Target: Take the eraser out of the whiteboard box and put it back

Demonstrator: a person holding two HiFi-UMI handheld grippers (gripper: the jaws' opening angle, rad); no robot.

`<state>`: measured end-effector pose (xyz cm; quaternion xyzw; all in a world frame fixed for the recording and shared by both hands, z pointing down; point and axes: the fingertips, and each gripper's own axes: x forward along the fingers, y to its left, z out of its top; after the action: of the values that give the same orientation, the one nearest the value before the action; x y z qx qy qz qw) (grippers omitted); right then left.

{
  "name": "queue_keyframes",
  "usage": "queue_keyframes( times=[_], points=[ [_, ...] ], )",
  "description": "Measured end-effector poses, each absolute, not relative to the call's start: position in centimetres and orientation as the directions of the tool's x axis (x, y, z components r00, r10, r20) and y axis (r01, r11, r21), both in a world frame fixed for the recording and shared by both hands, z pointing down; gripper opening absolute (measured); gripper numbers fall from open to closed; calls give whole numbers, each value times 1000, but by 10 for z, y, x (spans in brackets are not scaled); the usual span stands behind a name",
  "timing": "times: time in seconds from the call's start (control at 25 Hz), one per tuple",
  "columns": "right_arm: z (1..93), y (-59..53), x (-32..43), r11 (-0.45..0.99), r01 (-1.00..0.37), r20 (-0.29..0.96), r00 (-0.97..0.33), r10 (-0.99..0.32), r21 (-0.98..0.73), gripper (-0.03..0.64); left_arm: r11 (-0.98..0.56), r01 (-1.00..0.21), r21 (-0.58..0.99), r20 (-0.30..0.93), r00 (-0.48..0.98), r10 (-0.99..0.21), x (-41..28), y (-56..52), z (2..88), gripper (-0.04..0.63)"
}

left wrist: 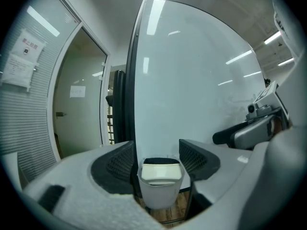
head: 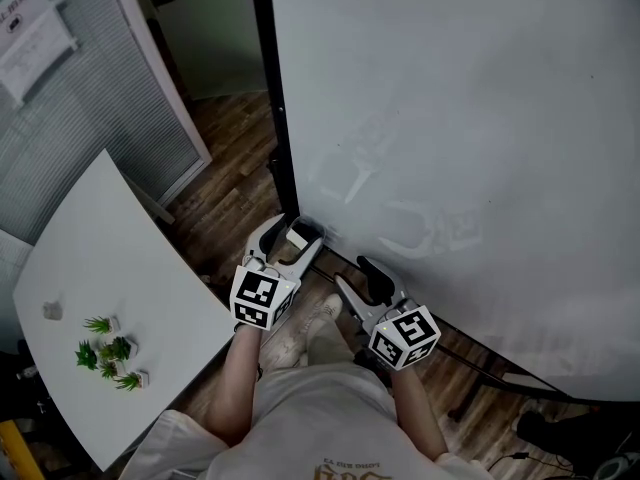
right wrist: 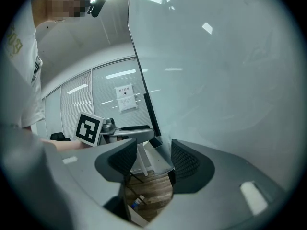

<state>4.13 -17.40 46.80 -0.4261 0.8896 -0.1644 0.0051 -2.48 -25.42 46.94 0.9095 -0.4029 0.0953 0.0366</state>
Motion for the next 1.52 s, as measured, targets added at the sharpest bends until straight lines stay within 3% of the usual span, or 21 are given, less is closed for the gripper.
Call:
queue_keyframes(
  times=[0.52,0.88,1.28,1.44,1.52],
  points=[
    [457,-159,33,601,-756,106,-640,-761,-259,218,-654,-757,-11,141,646,-750,-40,-223,446,271],
    [451,-148,36,582,-782,84,-611,-787,-223,170,-652,-758,-3,113,648,-753,-43,-196,440,225],
    [444,-135,47,556,-812,57,-573,-818,-180,83,-613,-790,22,38,613,-789,-51,-178,430,55],
    [441,-131,47,543,-821,42,-557,-829,-174,12,-595,-804,12,36,595,-803,-59,-171,429,26],
    [440,-130,45,540,-824,45,-554,-831,-171,12,-580,-815,4,35,580,-814,-65,-170,429,6]
  ],
)
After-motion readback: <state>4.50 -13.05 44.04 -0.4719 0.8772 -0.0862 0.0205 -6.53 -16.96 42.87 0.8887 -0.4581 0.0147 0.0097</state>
